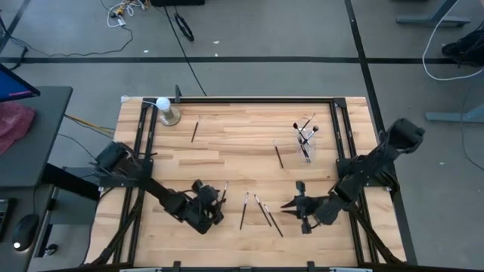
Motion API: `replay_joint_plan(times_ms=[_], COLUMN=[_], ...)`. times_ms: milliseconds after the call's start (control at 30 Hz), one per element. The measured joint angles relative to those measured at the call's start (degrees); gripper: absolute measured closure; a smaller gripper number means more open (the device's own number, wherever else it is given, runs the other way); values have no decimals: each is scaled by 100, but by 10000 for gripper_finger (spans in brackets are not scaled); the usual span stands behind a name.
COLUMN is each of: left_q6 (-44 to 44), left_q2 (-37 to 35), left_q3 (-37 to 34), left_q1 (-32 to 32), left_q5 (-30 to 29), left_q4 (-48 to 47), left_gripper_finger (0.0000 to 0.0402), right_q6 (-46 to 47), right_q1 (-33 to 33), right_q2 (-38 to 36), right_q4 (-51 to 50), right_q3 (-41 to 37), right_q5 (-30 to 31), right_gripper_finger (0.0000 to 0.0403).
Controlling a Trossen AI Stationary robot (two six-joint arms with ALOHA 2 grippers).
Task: Sort items
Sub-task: Put the silver eyeshadow brush into the transparent organizer
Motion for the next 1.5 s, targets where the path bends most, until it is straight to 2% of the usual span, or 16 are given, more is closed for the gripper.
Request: replay_joint_plan(times_ms=[233, 533, 733, 1000, 1100, 1300, 1500], left_q6=[3, 171, 120, -3, 28, 764, 2119], left_q2=[261, 679, 735, 733, 689, 220, -194], left_q3=[4, 13, 24, 28, 22, -32, -13], left_q1=[30, 216, 157, 105, 103, 161, 470], left_q5=[-644, -202, 25, 156, 186, 589, 876], left_q4=[122, 596, 351, -21, -31, 379, 1901], left_gripper_finger=[203, 218, 274, 385, 387, 391, 390], right_q6=[-29, -282, -279, -282, -264, -349, -397], right_q1=[-13, -15, -15, 27, 81, 82, -39], right_q2=[138, 125, 125, 16, -147, -393, -298], right_q4=[147, 402, 399, 249, 66, -63, -54], right_q3=[3, 3, 3, 3, 3, 3, 0], right_q5=[117, 170, 158, -68, -114, -206, -198], right_gripper_finger=[348, 348, 348, 348, 348, 348, 348])
